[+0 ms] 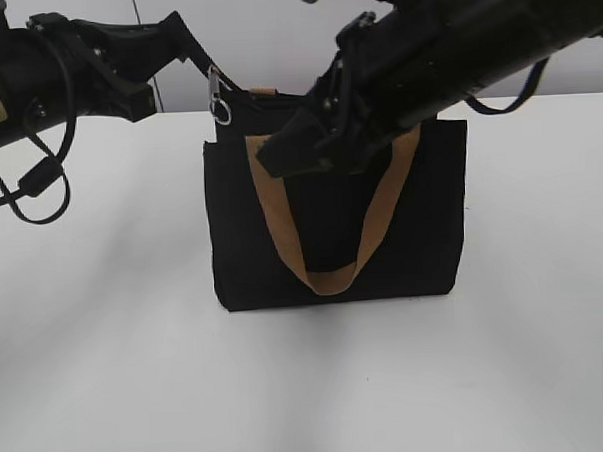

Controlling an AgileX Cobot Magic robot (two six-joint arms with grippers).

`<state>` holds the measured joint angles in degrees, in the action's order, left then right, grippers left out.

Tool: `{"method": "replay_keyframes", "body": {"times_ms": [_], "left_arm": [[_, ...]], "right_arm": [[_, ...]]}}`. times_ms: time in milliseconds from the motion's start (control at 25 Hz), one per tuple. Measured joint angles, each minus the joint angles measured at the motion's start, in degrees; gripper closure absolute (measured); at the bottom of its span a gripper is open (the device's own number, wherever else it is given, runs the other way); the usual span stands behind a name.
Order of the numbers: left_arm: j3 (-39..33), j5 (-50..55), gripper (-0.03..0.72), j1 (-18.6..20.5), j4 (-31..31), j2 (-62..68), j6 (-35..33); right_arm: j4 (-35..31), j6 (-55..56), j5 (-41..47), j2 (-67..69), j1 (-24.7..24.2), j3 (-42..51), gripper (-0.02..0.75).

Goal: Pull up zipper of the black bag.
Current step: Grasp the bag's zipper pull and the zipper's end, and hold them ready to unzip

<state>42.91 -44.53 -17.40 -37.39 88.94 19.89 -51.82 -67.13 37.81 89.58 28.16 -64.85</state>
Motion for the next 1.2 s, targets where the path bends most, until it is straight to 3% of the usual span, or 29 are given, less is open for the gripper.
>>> {"method": "replay_keyframes", "body": {"times_ms": [320, 840, 1200], "left_arm": [[-0.04, -1.21, 0.691, 0.00, -0.12, 0.00, 0.26], [-0.04, -2.26, 0.691, 0.00, -0.35, 0.00, 1.51], [-0.04, -2.26, 0.691, 0.00, -0.35, 0.00, 1.54]], "right_arm": [[-0.13, -0.17, -0.31, 8.31, 2.58, -7.93, 0.370], [-0.19, -0.21, -9.21, 10.30, 2.58, -8.42, 0.370], [-0.49, 0.09, -9.79, 12.84, 2.58, -8.42, 0.370]]}}
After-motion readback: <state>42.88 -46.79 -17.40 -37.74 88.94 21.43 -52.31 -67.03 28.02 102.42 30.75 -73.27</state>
